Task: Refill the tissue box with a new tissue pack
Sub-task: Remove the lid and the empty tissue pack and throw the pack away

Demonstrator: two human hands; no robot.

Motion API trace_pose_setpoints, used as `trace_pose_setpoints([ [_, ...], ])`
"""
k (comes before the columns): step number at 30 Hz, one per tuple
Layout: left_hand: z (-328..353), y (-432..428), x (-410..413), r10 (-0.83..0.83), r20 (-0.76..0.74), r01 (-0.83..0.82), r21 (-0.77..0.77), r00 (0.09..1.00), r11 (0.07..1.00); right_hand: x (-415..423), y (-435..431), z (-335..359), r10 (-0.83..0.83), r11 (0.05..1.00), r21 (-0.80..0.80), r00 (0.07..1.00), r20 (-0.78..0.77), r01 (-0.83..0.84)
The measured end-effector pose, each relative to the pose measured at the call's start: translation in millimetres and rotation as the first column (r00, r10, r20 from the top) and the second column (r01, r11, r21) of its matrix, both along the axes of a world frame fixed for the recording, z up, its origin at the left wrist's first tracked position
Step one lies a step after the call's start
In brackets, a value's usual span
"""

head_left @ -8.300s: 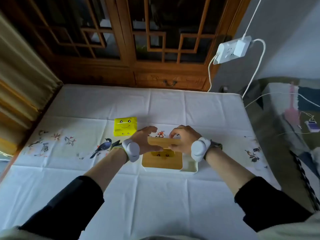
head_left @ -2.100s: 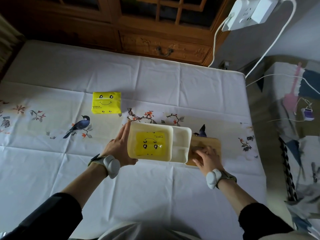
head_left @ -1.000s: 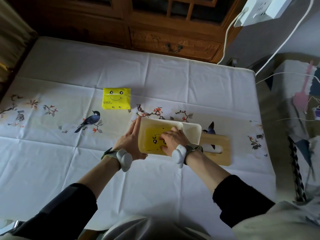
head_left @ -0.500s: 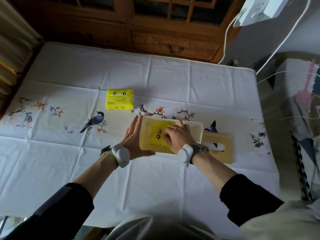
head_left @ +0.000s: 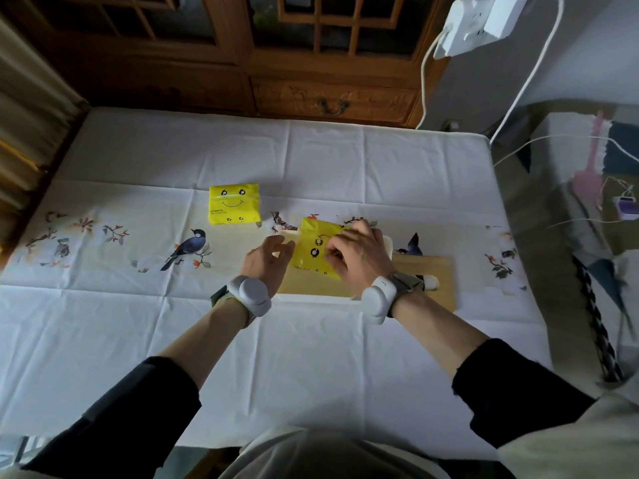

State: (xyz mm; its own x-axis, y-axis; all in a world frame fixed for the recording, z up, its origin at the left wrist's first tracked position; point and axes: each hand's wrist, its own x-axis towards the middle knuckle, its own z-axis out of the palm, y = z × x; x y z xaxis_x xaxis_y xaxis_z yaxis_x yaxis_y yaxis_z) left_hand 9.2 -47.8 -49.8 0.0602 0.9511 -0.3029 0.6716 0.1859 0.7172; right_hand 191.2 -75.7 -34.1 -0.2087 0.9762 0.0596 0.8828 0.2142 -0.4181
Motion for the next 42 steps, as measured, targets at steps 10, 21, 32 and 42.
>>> trace_pose_setpoints([
  [10,-8,-28,30,-0.443,-0.138,0.452,0.043,0.886,0.891,81,-48,12,-0.227,0.974,0.012,0.974,0.003,0.227],
  [21,-11,-63,118,-0.589,-0.207,0.623,0.224,0.782,0.749,181,-135,10,-0.507,0.861,0.049,0.862,0.009,0.506],
  [32,-27,-122,207,-0.835,-0.029,0.835,-0.033,0.549,0.55,250,-254,-8,-0.793,0.608,-0.082,0.602,-0.093,0.789],
  [42,-45,-188,271,-0.927,-0.019,0.918,-0.131,0.375,0.375,280,-351,-32,-0.913,0.407,-0.2,0.404,-0.056,0.891],
])
